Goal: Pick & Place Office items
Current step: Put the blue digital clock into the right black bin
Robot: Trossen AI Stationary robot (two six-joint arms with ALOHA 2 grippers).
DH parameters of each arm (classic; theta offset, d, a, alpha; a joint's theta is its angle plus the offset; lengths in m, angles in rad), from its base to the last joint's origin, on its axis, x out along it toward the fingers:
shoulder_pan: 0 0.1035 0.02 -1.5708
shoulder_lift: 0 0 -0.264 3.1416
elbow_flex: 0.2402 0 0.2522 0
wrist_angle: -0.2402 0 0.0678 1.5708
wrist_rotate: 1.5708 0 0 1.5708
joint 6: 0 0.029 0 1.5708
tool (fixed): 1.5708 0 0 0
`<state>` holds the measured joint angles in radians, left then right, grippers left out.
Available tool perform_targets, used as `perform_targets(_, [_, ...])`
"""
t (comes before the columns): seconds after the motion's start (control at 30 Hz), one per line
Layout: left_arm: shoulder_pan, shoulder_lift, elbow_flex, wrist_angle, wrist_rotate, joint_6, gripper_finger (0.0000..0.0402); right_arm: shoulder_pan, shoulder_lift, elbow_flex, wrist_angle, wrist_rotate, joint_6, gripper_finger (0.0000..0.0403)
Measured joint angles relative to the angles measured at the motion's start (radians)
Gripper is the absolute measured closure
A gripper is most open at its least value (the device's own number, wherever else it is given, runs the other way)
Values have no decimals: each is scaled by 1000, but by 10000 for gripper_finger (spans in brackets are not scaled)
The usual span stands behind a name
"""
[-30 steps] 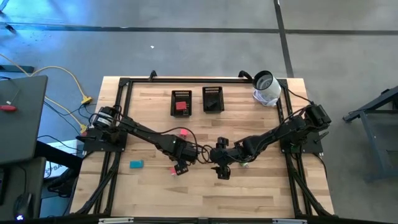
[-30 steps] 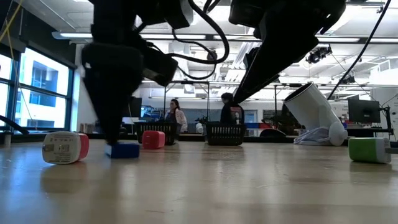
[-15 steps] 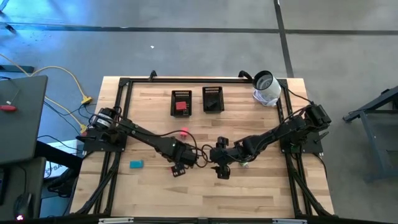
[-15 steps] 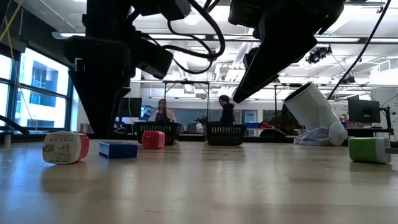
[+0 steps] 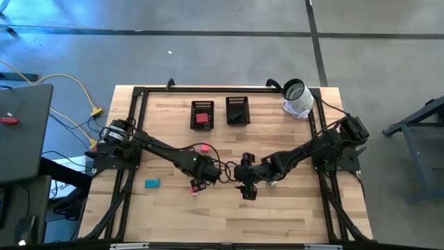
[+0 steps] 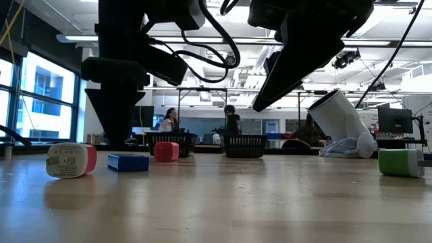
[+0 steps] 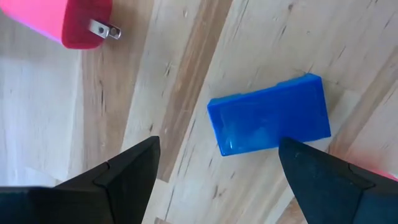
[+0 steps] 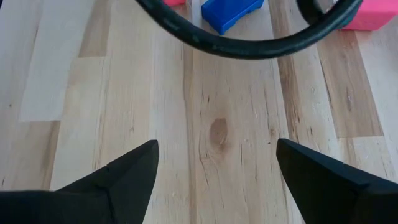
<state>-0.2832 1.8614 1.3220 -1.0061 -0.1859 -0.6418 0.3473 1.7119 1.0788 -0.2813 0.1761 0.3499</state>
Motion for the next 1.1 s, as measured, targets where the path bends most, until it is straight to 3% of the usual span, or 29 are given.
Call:
perform_targets(0.57, [38, -1, 1, 7, 65, -29, 82, 0, 0, 0, 1, 4, -7, 89])
perform_targets(0.77, [38, -1, 1, 5, 170, 105, 82, 0, 0, 0, 1, 4, -7, 89])
perform_targets(1.1, [16, -2, 1, 8, 162, 193, 82, 0, 0, 0, 0, 4, -7, 89])
